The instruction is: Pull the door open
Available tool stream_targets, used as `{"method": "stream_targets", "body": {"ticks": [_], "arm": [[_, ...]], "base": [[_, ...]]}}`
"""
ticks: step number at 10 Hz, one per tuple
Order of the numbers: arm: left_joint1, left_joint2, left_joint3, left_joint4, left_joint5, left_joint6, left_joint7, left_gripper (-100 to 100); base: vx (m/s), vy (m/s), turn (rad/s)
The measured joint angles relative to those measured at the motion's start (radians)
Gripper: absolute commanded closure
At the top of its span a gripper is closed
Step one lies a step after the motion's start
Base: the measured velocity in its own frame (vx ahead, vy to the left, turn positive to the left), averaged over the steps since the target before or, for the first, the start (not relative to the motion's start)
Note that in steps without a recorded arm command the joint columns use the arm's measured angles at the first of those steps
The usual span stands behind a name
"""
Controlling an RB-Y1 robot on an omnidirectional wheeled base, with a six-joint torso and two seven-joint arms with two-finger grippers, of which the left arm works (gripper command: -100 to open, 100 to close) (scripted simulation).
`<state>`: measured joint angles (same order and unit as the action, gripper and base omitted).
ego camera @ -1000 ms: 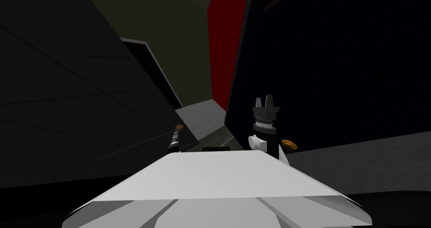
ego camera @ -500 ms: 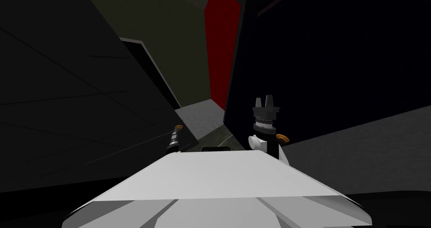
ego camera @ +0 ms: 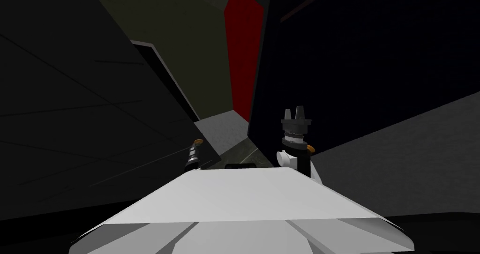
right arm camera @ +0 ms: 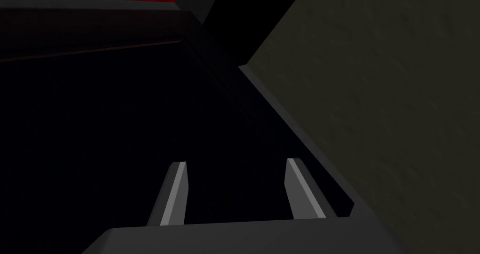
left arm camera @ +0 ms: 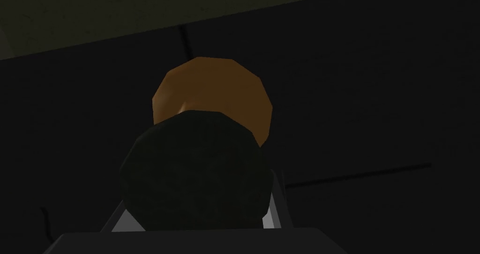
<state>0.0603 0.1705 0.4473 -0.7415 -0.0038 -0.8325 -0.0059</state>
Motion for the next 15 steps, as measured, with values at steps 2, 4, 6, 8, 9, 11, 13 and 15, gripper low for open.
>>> {"method": "stream_targets", "body": {"ticks": [2,4,6,8,9,11,13,15], "arm": [[-0.004,0.003,0.000,0.008,0.013,0.000,0.050,100],[-0.007,0.005,0.001,0.015,0.025,0.001,0.095,100],[-0.009,0.008,0.003,0.018,0.041,0.004,0.146,100],[-0.013,0.010,0.003,0.027,0.053,0.004,0.193,100],[-0.017,0.012,0.004,0.035,0.061,0.002,0.219,100],[-0.020,0.015,0.004,0.043,0.072,0.002,0.263,100],[-0.026,0.019,0.006,0.051,0.088,0.001,0.314,100],[-0.031,0.023,0.006,0.065,0.100,0.000,0.361,100]], "base": [[-0.049,0.005,-0.054],[-0.068,0.004,-0.110],[-0.056,0.001,-0.051],[-0.048,0.002,-0.062],[-0.044,0.005,-0.042],[-0.065,0.011,-0.114],[-0.060,-0.005,-0.067],[-0.047,-0.005,-0.056]]}}
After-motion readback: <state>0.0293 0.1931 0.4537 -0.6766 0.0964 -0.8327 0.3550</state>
